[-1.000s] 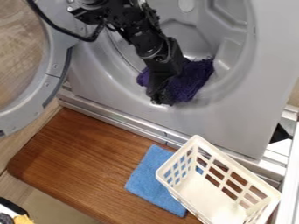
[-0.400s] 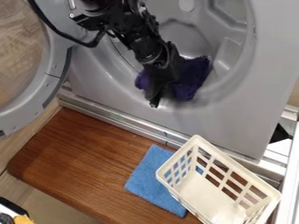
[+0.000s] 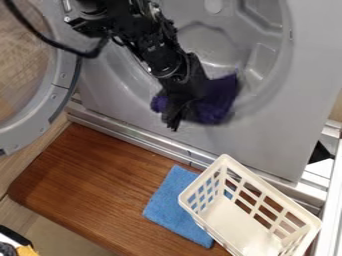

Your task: Picked the purple cloth

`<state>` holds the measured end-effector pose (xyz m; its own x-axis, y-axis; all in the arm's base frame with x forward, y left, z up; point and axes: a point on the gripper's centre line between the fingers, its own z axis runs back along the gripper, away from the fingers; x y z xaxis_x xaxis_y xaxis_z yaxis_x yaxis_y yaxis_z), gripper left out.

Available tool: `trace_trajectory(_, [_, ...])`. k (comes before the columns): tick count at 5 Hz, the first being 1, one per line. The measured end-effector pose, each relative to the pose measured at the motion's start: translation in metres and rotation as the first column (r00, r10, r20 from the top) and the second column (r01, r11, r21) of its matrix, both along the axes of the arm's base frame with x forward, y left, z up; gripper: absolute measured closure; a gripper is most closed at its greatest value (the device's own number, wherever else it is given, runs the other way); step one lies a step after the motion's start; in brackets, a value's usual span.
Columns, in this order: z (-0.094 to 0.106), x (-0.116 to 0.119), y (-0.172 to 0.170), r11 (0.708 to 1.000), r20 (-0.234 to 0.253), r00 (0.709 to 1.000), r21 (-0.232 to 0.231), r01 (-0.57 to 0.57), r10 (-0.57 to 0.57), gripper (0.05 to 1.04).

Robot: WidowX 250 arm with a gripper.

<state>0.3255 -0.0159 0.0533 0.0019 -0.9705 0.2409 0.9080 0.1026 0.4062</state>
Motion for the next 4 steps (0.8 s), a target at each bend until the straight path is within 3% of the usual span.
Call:
trace_trajectory(2, [0.029, -0.053, 0.013, 0.998, 0.041, 0.998, 0.009, -0.056, 0.055, 0.870])
trace_trajectory(4, [0.014, -0.095, 0.045, 0.980, 0.015, 0.980, 0.015, -0.199, 0.199, 0.870])
